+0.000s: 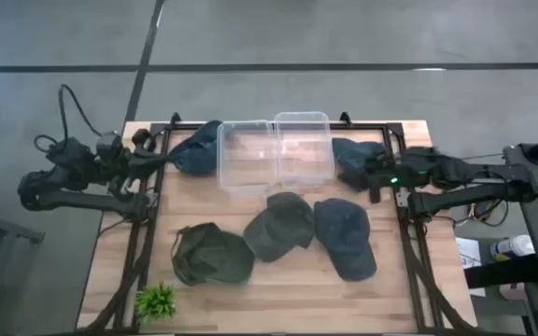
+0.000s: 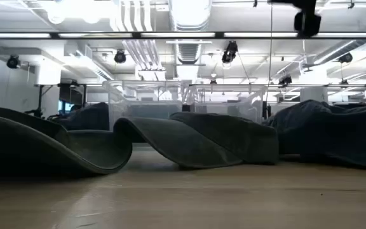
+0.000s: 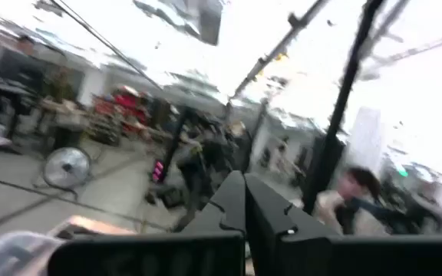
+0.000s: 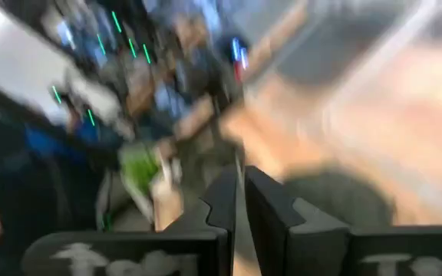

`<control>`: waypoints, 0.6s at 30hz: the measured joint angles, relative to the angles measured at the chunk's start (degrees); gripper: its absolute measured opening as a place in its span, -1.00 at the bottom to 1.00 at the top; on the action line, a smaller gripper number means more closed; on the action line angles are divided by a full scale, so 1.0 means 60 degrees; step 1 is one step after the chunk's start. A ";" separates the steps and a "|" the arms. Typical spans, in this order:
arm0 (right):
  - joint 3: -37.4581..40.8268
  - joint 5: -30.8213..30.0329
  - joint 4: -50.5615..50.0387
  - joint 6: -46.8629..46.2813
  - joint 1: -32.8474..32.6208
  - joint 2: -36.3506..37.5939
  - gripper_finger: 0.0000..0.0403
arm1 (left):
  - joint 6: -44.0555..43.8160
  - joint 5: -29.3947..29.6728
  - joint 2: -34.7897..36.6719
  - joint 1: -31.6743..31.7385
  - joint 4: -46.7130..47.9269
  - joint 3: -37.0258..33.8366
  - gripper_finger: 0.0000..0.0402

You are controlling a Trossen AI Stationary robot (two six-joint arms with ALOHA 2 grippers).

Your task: Pick & Place hat

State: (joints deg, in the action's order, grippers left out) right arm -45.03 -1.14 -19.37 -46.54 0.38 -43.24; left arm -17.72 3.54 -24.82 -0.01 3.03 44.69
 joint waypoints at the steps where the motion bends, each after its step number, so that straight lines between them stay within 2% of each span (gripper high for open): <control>1: -0.0139 0.0495 -0.0448 -0.0025 0.0000 -0.0255 -0.87 | -0.0080 0.0122 0.0000 0.0000 -0.0143 0.0000 -1.00; 5: -0.0927 0.1975 -0.3365 -0.0587 -0.0255 -0.1324 -0.84 | -0.0762 0.0141 0.0004 0.0004 -0.0129 0.0004 -1.00; 9: -0.1796 0.2501 -0.6452 -0.0922 -0.0983 -0.2390 -0.75 | -0.0557 -0.0107 -0.0066 0.0004 0.0177 0.0004 -1.00; 12: -0.2256 0.2942 -0.7937 -0.0935 -0.1969 -0.3092 -0.66 | -0.0048 -0.0180 -0.0194 0.0000 0.0554 0.0000 -1.00; 15: -0.2752 0.2894 -0.8154 -0.1209 -0.3257 -0.3566 -0.55 | 0.0686 -0.0179 -0.0374 0.0004 0.1532 -0.0012 -1.00; 18: -0.3328 0.1799 -0.8130 -0.2013 -0.4817 -0.4157 -0.45 | 0.0983 0.0320 -0.0596 0.0007 0.2800 -0.0022 -1.00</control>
State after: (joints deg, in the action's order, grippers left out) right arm -65.00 9.65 -68.14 -58.62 -28.52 -68.18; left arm -11.82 5.46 -28.39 0.03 19.83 44.56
